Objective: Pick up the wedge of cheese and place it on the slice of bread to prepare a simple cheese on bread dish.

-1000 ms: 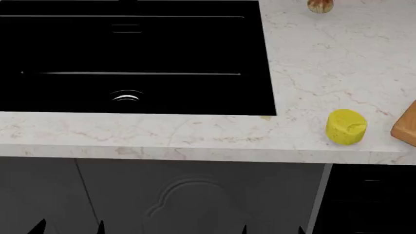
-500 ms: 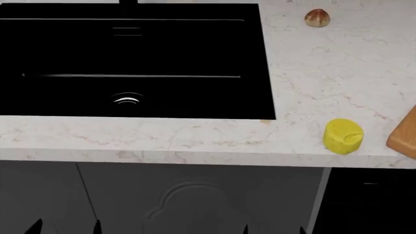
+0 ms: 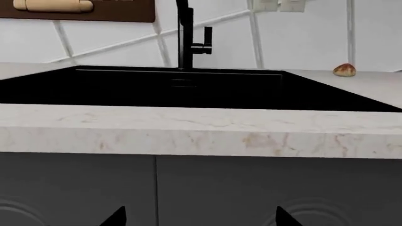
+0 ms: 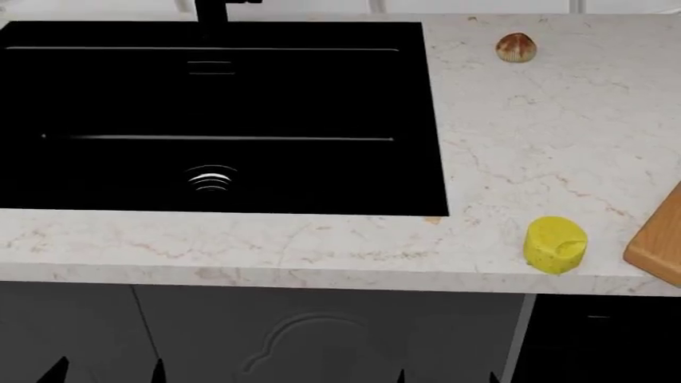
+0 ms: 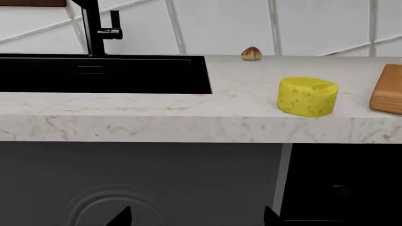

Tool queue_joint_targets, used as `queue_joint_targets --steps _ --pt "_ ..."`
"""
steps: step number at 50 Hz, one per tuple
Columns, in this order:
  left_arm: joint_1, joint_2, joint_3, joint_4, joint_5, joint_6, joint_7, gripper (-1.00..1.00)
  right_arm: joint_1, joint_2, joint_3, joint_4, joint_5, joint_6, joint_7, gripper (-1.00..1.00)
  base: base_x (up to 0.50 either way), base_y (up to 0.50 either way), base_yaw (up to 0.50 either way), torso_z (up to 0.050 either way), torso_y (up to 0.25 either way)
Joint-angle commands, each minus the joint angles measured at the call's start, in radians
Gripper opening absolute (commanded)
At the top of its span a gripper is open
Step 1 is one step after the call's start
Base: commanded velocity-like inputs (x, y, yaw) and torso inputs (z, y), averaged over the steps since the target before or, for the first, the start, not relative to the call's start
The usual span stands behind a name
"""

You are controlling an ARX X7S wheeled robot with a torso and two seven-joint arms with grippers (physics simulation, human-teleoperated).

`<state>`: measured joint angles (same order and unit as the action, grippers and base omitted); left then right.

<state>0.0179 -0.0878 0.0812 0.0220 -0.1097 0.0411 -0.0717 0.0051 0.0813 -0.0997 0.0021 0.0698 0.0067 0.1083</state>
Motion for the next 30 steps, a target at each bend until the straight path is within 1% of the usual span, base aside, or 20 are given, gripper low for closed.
queue_joint_targets --steps 1,8,9,12,13,14,16,19,20,22,24,30 --pt "-0.003 -0.014 0.015 -0.005 -0.007 -0.004 -0.021 1.0 0.001 0.014 -0.017 0.001 0.012 -0.001 0.017 1.0 0.0 0.0 0.0 0.05 0.0" --pt "0.004 -0.021 0.024 0.002 -0.018 0.006 -0.025 1.0 -0.001 0.022 -0.028 0.004 0.011 -0.012 0.029 1.0 0.0 0.0 0.0 0.05 0.0" --pt "-0.005 -0.022 0.028 -0.005 0.006 -0.031 -0.048 1.0 -0.002 0.023 -0.026 0.0 0.014 -0.009 0.033 1.0 0.0 0.0 0.0 0.029 0.0" --pt "-0.016 -0.033 0.015 0.03 0.012 -0.09 -0.077 1.0 -0.012 0.03 -0.021 -0.05 0.032 0.024 0.036 1.0 0.0 0.0 0.0 0.0 0.0" --pt "-0.013 -0.039 0.013 0.061 0.001 -0.109 -0.073 1.0 -0.014 0.032 -0.017 -0.063 0.041 0.032 0.036 1.0 0.0 0.0 0.0 0.0 0.0" --pt "-0.016 -0.047 0.014 0.086 0.023 -0.122 -0.089 1.0 -0.021 0.035 -0.016 -0.093 0.051 0.05 0.035 1.0 0.0 0.0 0.0 0.0 0.0" --pt "-0.026 -0.059 0.003 0.162 0.01 -0.188 -0.094 1.0 -0.023 0.049 -0.018 -0.133 0.051 0.084 0.035 1.0 0.0 0.0 0.0 0.0 0.0" --pt "-0.04 -0.07 0.003 0.223 0.01 -0.243 -0.102 1.0 -0.008 0.066 0.014 -0.199 0.077 0.159 0.054 1.0 0.0 0.0 0.0 0.0 0.0" --pt "-0.045 -0.076 0.001 0.27 0.009 -0.278 -0.106 1.0 -0.003 0.074 0.024 -0.23 0.086 0.191 0.059 1.0 0.0 0.0 0.0 0.0 0.0" --pt "-0.053 -0.08 -0.002 0.295 0.006 -0.3 -0.112 1.0 0.01 0.079 0.038 -0.252 0.093 0.219 0.072 1.0 0.0 0.0 0.0 0.0 0.0" --pt "-0.053 -0.073 -0.032 0.341 -0.055 -0.344 -0.105 1.0 0.021 0.089 0.049 -0.295 0.101 0.263 0.083 1.0 0.0 0.0 0.0 0.0 0.0" --pt "-0.079 -0.097 -0.026 0.464 -0.059 -0.457 -0.127 1.0 0.044 0.114 0.062 -0.412 0.118 0.36 0.107 1.0 0.0 0.0 0.0 0.0 0.0"
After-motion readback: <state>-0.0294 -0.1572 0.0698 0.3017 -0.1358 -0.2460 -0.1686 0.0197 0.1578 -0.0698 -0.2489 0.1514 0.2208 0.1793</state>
